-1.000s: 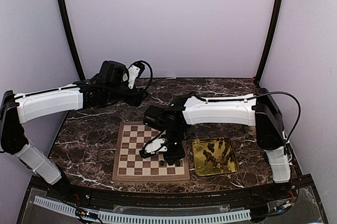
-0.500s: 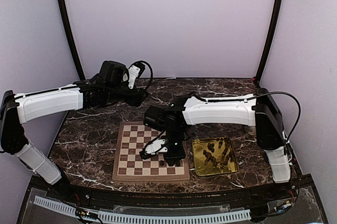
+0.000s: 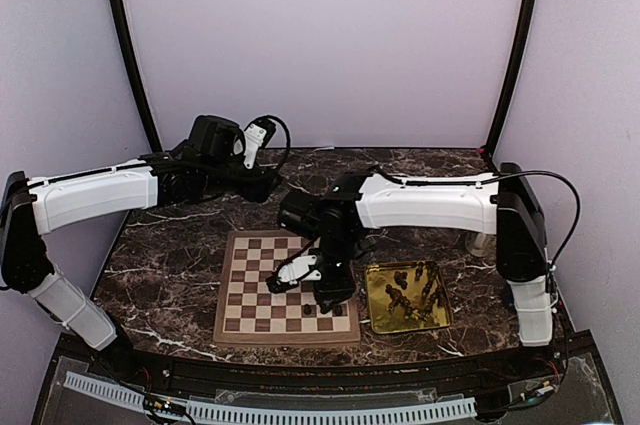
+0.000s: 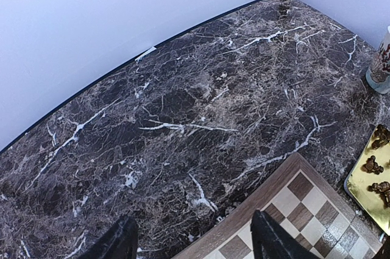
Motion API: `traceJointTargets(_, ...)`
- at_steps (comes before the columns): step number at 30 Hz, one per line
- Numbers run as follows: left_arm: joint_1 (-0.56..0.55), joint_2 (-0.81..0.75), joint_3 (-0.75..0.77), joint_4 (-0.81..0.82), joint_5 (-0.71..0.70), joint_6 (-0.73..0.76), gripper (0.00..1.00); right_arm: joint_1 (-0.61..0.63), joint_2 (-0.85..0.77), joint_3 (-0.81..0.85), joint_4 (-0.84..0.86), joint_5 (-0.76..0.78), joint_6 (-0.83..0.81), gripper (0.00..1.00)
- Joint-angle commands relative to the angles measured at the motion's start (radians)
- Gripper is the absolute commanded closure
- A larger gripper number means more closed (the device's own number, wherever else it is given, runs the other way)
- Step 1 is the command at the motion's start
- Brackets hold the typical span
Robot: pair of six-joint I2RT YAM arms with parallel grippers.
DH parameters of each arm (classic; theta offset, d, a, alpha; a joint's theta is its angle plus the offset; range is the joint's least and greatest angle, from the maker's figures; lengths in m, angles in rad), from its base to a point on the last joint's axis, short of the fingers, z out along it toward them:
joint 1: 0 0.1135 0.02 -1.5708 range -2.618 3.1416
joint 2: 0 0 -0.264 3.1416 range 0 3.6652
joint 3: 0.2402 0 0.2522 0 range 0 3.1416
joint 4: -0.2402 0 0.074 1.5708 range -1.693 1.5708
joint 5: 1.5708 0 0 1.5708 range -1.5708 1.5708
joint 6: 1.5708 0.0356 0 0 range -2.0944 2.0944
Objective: Set up the chess pieces on the board
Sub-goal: Adjust the pawn at g7, then pick up the rook from the storage box.
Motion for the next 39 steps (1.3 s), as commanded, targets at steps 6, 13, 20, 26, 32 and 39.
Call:
traceJointTargets(6,0.004,-0.004,-0.007,0.004,0.006,0.004,0.34,-0.208,-0.27,-0.136,0.05,-0.079,-0.004,0.55)
traceJointTargets(13,0.005,0.009,-0.004,0.002,0.019,0.002,0.34,-0.444,-0.412,-0.398,0.125,-0.017,0.037,0.61)
traceJointTargets(20,0.005,0.027,0.004,-0.005,0.032,-0.002,0.34,-0.545,-0.529,-0.612,0.164,0.031,0.05,0.63)
traceJointTargets(26,0.005,0.032,0.006,-0.007,0.04,-0.006,0.34,-0.576,-0.531,-0.641,0.196,0.047,0.066,0.64)
traceJointTargets(32,0.005,0.03,0.007,-0.009,0.042,-0.007,0.34,-0.578,-0.487,-0.633,0.226,0.058,0.079,0.64)
traceJointTargets(39,0.005,0.025,0.006,-0.009,0.041,-0.004,0.34,-0.578,-0.419,-0.615,0.234,0.066,0.092,0.66)
